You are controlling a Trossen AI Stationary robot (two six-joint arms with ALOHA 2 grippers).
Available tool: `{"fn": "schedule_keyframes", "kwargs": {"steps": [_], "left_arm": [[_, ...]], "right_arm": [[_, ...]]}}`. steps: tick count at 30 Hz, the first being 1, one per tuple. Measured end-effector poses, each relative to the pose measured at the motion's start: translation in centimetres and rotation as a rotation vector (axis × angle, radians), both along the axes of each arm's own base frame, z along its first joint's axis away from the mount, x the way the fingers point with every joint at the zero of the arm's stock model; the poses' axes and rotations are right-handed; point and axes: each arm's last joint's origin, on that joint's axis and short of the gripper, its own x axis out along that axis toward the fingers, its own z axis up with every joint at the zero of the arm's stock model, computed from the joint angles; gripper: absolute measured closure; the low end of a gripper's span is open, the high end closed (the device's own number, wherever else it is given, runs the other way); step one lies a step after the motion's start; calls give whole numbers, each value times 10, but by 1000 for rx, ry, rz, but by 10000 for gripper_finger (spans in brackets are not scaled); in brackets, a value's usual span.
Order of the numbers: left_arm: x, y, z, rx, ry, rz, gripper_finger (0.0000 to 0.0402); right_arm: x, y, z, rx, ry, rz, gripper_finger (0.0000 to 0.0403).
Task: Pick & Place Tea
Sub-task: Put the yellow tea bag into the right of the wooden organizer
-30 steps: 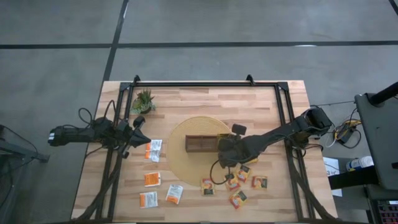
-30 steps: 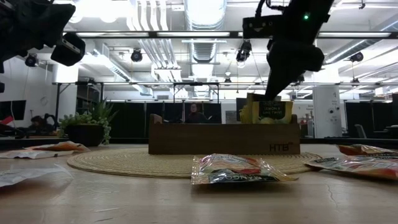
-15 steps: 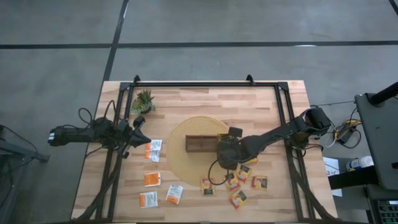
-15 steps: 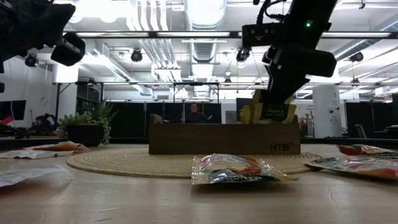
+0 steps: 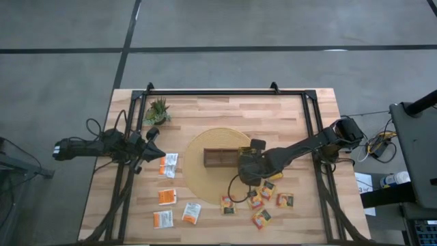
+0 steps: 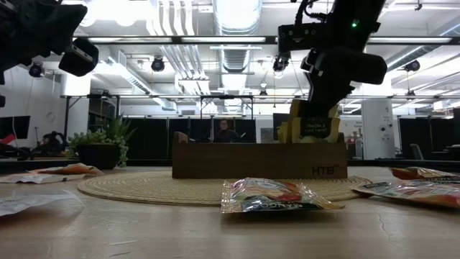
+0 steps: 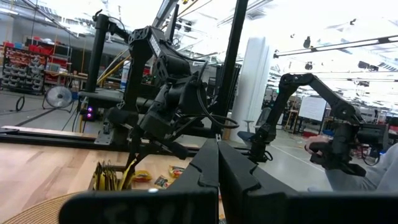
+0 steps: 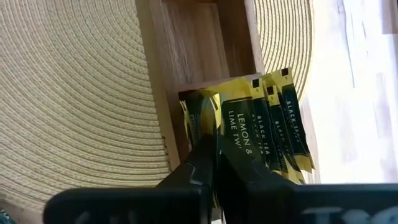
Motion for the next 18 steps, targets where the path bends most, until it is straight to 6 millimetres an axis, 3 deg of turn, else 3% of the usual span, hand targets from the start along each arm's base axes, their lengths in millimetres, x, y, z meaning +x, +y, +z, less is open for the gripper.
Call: {"fn": "schedule_keyframes", "kwargs": {"steps": [9, 18], "left_arm": [[0, 0, 0, 0, 0, 0, 402], [0, 0, 0, 0, 0, 0, 402]], "right_arm": [[-3, -2, 3, 42, 43, -50, 395], [6, -14, -6, 102, 49, -65, 395]]}}
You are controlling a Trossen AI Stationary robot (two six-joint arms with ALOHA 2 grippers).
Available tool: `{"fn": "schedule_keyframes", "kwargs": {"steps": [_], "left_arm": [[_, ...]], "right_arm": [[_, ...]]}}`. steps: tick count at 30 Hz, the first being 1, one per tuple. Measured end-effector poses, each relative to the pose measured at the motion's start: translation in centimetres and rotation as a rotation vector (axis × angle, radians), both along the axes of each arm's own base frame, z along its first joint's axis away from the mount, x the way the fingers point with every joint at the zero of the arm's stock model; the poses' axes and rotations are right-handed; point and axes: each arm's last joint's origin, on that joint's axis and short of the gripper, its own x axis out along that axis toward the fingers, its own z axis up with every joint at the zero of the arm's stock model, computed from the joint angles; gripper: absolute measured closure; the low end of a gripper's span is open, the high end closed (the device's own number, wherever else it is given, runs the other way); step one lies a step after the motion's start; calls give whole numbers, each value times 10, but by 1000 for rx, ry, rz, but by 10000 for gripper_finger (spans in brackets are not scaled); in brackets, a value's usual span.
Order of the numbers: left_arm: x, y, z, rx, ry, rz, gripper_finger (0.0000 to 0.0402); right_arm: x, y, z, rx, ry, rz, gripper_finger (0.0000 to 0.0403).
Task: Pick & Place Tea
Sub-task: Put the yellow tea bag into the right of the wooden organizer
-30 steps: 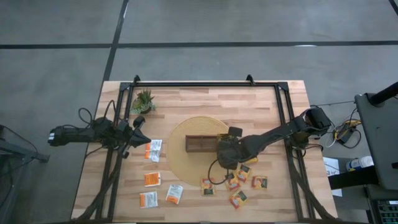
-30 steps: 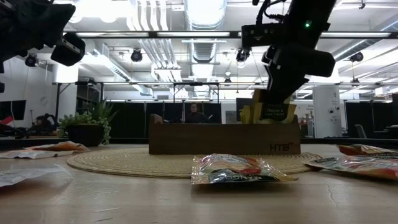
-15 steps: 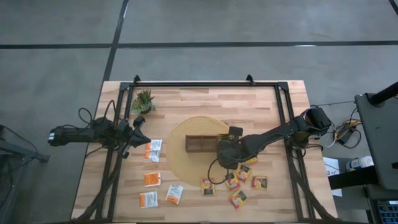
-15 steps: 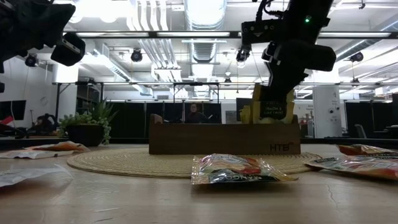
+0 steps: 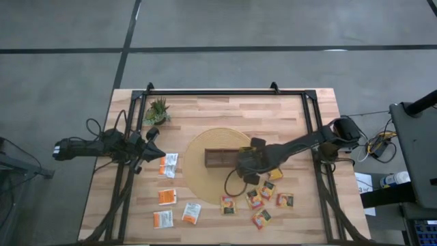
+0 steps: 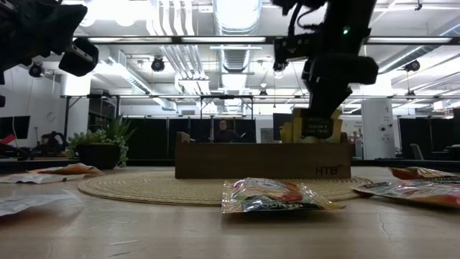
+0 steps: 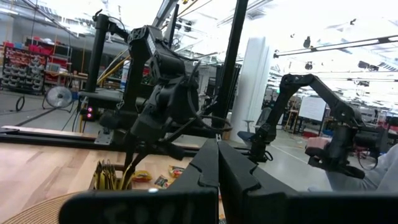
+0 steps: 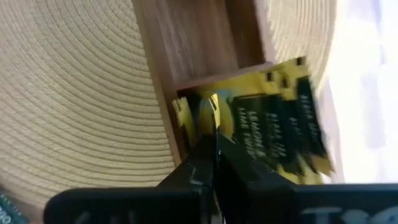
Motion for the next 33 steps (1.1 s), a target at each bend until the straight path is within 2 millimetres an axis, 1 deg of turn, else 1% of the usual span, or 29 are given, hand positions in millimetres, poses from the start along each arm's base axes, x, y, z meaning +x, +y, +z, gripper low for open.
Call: {"fn": "schedule_keyframes", "kwargs": {"steps": [5, 21, 26, 33], "left_arm": [[0, 0, 0, 0, 0, 0, 402], [0, 0, -1, 0, 6, 0, 402], [0, 0, -1, 0, 6, 0, 402], [0, 0, -1, 0, 6, 0, 402]], "right_arm": [[4, -5, -10, 28, 32, -13, 395], [5, -6, -11, 46, 22, -38, 391], [5, -4, -11, 50, 21, -34, 362], [4, -4, -10, 54, 19, -35, 299]]}}
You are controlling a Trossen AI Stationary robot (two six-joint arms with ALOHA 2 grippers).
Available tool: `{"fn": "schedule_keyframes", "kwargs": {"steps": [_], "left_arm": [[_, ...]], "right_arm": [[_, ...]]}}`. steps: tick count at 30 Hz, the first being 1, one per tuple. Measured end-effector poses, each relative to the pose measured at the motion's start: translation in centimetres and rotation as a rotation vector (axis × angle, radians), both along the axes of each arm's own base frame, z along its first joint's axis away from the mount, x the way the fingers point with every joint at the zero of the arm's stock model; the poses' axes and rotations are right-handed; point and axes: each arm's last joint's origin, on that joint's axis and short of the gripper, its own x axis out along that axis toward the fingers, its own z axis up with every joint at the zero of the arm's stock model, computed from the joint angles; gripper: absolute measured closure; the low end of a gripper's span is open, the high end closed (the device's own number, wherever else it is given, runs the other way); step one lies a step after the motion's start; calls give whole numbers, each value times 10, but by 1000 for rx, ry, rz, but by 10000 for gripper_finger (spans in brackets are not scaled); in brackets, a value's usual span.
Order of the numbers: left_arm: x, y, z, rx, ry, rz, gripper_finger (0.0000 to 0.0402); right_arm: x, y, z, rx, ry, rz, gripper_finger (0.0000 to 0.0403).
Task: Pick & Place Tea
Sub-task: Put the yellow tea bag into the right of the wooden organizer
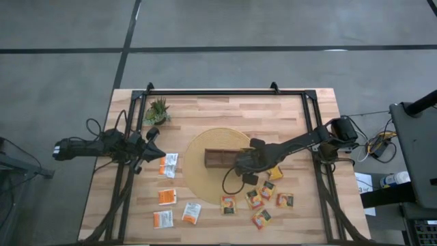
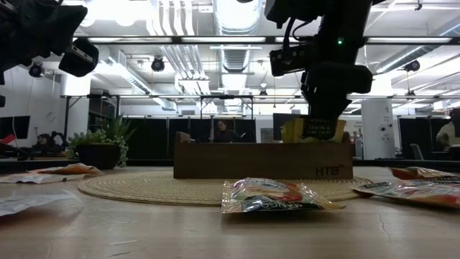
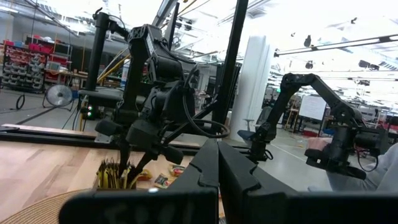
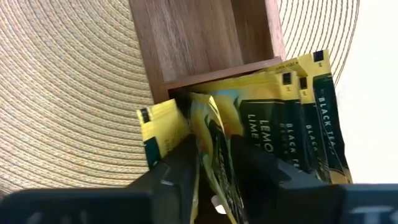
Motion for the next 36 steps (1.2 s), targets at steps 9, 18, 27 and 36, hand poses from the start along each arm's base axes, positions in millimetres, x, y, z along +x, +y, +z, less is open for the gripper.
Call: {"fn": "schedule_keyframes", "kwargs": {"steps": [9, 18, 27, 36], "left_arm": [[0, 0, 0, 0, 0, 0, 402], [0, 0, 0, 0, 0, 0, 402], [0, 0, 0, 0, 0, 0, 402], [0, 0, 0, 0, 0, 0, 402]], "right_arm": [[-5, 2, 21, 31, -39, 5, 254], [-8, 5, 31, 40, -80, 16, 256], [-8, 4, 32, -12, -94, 7, 277], [-2, 5, 28, -7, -144, 28, 296]]}}
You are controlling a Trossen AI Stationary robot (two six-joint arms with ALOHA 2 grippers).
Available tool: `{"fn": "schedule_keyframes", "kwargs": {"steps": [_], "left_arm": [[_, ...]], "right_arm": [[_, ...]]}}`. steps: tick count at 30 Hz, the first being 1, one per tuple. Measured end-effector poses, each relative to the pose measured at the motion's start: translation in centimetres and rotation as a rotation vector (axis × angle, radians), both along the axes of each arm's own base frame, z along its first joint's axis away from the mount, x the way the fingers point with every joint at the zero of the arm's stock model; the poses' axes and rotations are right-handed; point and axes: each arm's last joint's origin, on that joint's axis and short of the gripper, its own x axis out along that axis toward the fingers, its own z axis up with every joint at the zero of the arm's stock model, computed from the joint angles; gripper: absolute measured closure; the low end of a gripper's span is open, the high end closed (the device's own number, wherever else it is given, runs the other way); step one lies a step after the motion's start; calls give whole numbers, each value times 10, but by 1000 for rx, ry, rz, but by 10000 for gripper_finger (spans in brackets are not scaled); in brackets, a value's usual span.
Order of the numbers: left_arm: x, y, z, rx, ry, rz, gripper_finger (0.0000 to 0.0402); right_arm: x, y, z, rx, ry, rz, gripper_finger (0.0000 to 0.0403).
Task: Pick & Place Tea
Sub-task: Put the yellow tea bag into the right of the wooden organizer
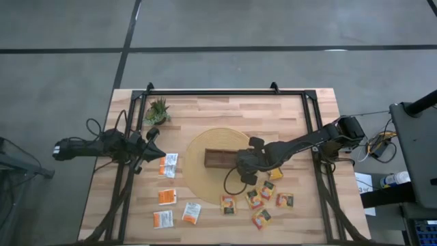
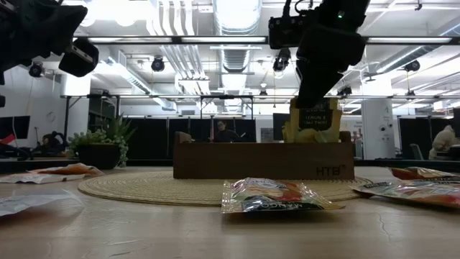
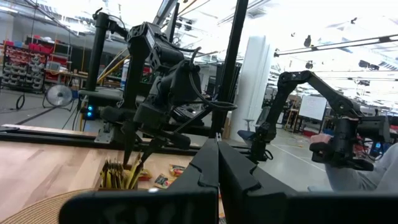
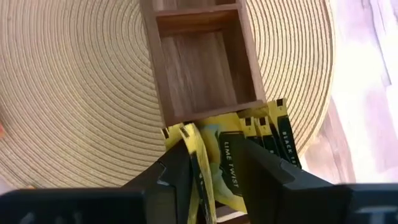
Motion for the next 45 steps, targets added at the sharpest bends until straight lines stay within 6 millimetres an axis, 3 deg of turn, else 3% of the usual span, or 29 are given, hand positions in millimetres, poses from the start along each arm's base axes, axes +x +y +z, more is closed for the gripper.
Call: {"fn": "schedule_keyframes", "kwargs": {"steps": [16, 23, 45], "left_arm": [[0, 0, 0, 0, 0, 0, 402], [0, 0, 0, 0, 0, 0, 401], [0, 0, 0, 0, 0, 0, 402]], "right_arm": [[-6, -1, 12, 12, -31, -7, 334], [-8, 8, 13, 19, -35, 14, 329], [-11, 6, 19, -16, -51, 11, 326]]}}
